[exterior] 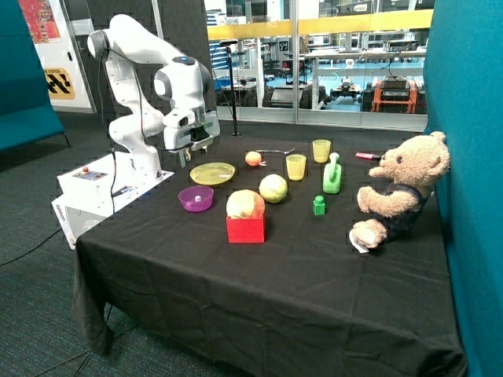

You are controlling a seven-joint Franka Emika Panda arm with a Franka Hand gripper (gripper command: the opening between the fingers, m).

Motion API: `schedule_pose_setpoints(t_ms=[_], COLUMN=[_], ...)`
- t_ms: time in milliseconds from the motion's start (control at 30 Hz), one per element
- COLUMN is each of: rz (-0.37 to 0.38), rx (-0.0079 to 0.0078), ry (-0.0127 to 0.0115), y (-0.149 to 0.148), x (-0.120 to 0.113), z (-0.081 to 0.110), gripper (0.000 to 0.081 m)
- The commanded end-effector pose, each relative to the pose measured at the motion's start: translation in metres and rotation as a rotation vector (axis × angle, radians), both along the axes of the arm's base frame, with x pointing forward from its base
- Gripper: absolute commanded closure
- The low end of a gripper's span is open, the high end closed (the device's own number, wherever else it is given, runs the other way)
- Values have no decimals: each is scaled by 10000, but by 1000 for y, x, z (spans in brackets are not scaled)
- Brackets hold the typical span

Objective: Roll the dices in the bowl

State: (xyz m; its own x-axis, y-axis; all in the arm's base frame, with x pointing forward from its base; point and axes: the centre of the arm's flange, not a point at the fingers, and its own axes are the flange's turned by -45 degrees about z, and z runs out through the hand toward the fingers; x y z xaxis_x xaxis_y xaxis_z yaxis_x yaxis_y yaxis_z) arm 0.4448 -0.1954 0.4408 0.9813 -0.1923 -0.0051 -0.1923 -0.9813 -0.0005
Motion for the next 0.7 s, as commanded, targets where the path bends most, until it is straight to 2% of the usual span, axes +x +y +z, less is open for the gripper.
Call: schedule_pose_setpoints(t_ms=[0,33,300,600,667], rz=[465,350,1080,1874,2294], rx=[-14,-14,-12,-10,-9], ry=[-49,-49,-49,-50,-50], y=[11,13,40,71,80], x=[-5,-6,-8,-11,-13], z=[-3,-3,-5,-7,-7], gripper=[294,303,397,437,446])
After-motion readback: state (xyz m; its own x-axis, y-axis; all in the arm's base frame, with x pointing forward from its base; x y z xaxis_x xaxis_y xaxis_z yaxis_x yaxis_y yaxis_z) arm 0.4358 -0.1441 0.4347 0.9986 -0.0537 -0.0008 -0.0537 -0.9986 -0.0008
